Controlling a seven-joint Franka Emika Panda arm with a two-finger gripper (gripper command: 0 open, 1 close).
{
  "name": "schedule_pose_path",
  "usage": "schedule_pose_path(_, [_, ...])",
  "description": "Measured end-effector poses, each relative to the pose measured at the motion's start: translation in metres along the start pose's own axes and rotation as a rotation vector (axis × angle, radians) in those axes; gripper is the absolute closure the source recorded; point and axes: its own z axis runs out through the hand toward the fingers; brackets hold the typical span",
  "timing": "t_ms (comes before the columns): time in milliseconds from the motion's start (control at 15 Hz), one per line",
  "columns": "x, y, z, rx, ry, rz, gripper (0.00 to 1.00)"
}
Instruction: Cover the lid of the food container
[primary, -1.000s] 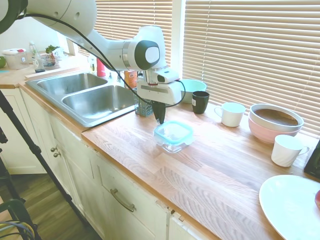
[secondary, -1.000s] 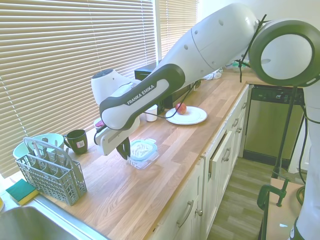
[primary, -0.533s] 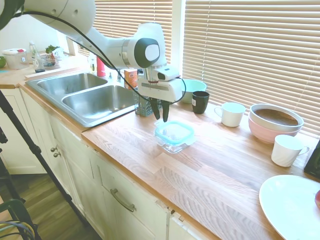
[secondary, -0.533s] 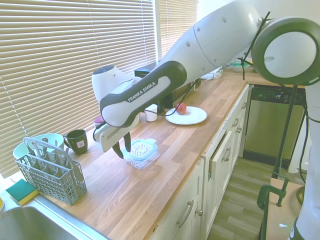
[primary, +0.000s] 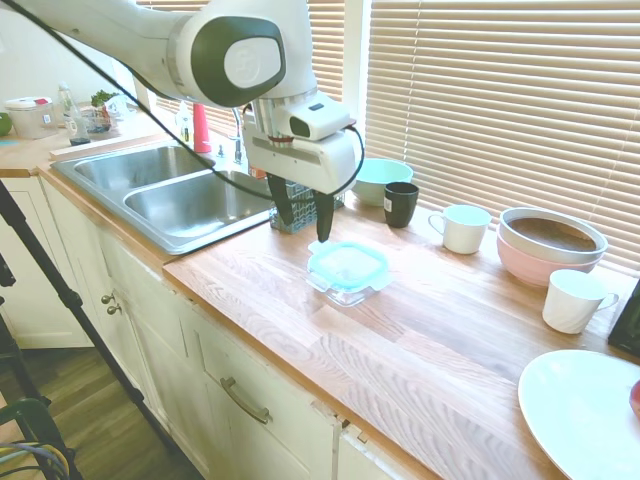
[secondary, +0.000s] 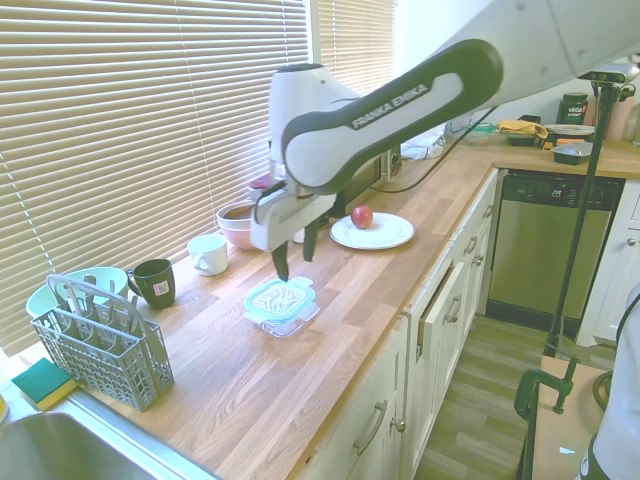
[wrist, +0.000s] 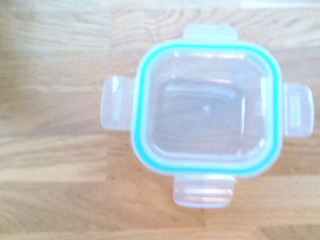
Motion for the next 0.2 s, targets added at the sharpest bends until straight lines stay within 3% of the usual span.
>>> schedule_pose_path(200, [-0.01,0.045,0.007,0.013,-0.031,-0.017,0.0])
